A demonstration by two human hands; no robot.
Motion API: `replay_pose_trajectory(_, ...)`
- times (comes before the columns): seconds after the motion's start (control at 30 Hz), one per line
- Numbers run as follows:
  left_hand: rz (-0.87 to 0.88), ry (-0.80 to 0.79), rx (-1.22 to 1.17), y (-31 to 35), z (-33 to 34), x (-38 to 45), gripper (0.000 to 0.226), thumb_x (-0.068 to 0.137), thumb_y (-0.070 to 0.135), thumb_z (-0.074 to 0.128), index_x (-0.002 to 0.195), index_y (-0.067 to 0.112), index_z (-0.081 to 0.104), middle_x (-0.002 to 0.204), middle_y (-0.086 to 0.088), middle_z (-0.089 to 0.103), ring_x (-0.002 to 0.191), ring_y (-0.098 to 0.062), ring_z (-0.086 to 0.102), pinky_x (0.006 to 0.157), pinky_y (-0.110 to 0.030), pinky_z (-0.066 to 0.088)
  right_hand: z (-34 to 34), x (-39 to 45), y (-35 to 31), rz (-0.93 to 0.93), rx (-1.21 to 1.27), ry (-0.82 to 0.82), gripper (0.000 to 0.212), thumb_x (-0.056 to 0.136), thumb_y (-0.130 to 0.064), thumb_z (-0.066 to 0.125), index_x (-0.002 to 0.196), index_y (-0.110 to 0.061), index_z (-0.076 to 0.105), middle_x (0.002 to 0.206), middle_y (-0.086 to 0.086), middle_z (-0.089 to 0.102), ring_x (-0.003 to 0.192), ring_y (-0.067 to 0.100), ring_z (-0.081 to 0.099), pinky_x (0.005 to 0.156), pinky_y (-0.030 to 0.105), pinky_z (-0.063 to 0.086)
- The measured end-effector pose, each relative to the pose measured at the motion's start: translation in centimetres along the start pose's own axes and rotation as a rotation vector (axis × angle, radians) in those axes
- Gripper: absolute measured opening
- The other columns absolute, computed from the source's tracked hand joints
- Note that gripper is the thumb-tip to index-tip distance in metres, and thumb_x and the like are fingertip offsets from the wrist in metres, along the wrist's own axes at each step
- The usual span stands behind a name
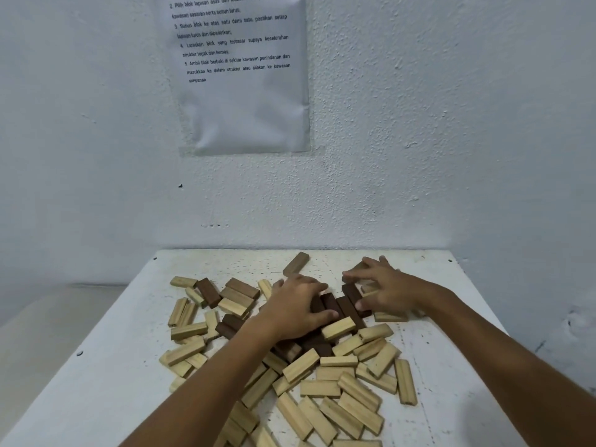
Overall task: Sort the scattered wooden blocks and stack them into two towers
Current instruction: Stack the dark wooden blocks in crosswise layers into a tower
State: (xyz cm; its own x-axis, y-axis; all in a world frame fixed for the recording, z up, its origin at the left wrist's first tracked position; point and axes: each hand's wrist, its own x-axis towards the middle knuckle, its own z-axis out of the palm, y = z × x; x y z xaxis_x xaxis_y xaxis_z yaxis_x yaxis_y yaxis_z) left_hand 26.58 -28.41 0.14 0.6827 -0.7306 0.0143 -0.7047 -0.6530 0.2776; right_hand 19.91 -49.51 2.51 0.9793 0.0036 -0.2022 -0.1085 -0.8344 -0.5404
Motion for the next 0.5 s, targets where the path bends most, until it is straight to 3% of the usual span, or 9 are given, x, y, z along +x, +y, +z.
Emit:
replay_pose_trajectory(0.1,-0.090,-0.030,-0.032,0.0,-0.3,0.2,0.073,0.084,0.062,0.059,0.142,0.021,0.045,0.148,-0.001,0.040,0.141,-0.019,0.027,0.112,-0.051,0.027,0.0,0.1,-0.2,-0.016,-0.021,0.055,0.064,0.085,-0.032,0.072,0.141,-0.040,0.044,0.163,0.002,0.008,0.149,0.025,-0.013,0.118,0.051,-0.002)
replay_pose_trajectory(0.3,-0.132,-0.069,-0.134,-1.3,-1.0,0.2,0.081,0.070,0.062,0.074,0.137,0.021,0.052,0.139,-0.003,0.047,0.133,-0.020,0.039,0.108,-0.051,0.033,-0.2,-0.3,-0.5,0.027,-0.133,-0.110,0.088,0.080,-0.041,0.075,0.152,-0.036,0.025,0.163,0.002,-0.002,0.147,0.029,-0.020,0.117,0.051,-0.004)
replay_pose_trajectory(0.4,-0.129,-0.100,-0.161,-1.1,-1.4,0.1,0.077,0.069,0.056,0.079,0.133,0.022,0.055,0.138,0.000,0.049,0.128,-0.018,0.045,0.108,-0.049,0.033,-0.4,-0.3,-0.7,0.017,-0.076,-0.069,0.079,0.078,-0.035,0.078,0.146,-0.033,0.039,0.163,0.003,0.005,0.148,0.028,-0.017,0.117,0.053,-0.001)
replay_pose_trajectory(0.5,-0.138,-0.085,-0.240,-0.6,-1.6,-0.1,0.072,0.067,0.044,0.085,0.128,0.022,0.054,0.122,0.005,0.054,0.118,-0.015,0.051,0.101,-0.034,0.041,-0.1,-0.3,-0.7,-0.004,0.030,0.032,0.061,0.078,-0.023,0.077,0.133,-0.034,0.053,0.162,0.000,0.014,0.149,0.023,-0.012,0.119,0.053,0.005)
